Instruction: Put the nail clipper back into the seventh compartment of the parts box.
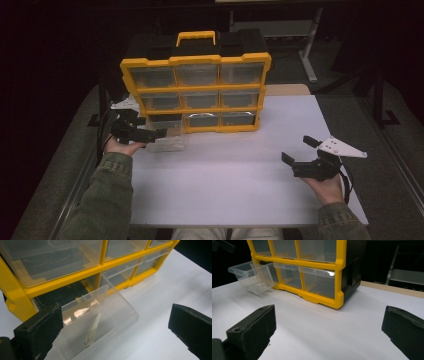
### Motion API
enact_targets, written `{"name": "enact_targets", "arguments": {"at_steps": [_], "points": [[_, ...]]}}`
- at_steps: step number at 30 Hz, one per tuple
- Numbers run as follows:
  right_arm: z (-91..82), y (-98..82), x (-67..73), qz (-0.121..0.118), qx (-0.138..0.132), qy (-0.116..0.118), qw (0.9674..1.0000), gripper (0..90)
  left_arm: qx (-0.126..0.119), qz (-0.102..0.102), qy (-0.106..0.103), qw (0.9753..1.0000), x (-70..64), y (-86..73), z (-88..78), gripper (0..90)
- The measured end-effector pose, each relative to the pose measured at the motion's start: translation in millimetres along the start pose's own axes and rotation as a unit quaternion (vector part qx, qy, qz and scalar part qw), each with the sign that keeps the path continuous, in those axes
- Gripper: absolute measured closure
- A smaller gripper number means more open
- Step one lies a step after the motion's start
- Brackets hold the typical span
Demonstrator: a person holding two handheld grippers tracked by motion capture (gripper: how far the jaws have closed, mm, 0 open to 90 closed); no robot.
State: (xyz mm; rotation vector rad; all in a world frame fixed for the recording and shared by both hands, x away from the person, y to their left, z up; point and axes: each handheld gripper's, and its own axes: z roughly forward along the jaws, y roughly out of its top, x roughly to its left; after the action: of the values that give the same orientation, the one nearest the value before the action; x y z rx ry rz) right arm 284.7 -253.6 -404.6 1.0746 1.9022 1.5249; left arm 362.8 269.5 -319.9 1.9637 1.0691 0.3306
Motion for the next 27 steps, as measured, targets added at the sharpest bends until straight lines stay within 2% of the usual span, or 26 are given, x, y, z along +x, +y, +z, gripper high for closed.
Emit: {"name": "enact_targets", "arguments": {"at_steps": [6,14,17,22,25,27], "points": [[0.2,-0.2,0.3,-0.001,0.001,0.0,1.0,0.0,-0.021,0.008,-0.003,0.9998,-1.2,-9.5,-6.3,0.0],[-0.2,-0.3,0.1,-0.001,0.0,-0.001,1.0,0.0,-0.031,0.012,-0.006,0.9994,-1.7,-23.4,-12.7,0.0],[-0.1,-0.3,0.1,-0.001,0.001,-0.002,1.0,0.0,-0.036,0.014,0.002,0.9992,-2.2,-30.5,-16.0,0.0],[-0.2,-0.1,0.3,-0.005,0.002,-0.003,1.0,0.0,-0.053,0.003,-0.001,0.9986,1.8,-40.4,-23.9,0.0],[0.1,-0.3,0.0,-0.006,0.003,-0.004,1.0,0.0,-0.056,0.007,0.003,0.9984,3.7,-45.8,-27.9,0.0],[0.6,-0.6,0.1,-0.006,0.004,-0.005,1.0,0.0,-0.058,0.013,-0.002,0.9982,4.9,-50.0,-29.3,0.0]]}}
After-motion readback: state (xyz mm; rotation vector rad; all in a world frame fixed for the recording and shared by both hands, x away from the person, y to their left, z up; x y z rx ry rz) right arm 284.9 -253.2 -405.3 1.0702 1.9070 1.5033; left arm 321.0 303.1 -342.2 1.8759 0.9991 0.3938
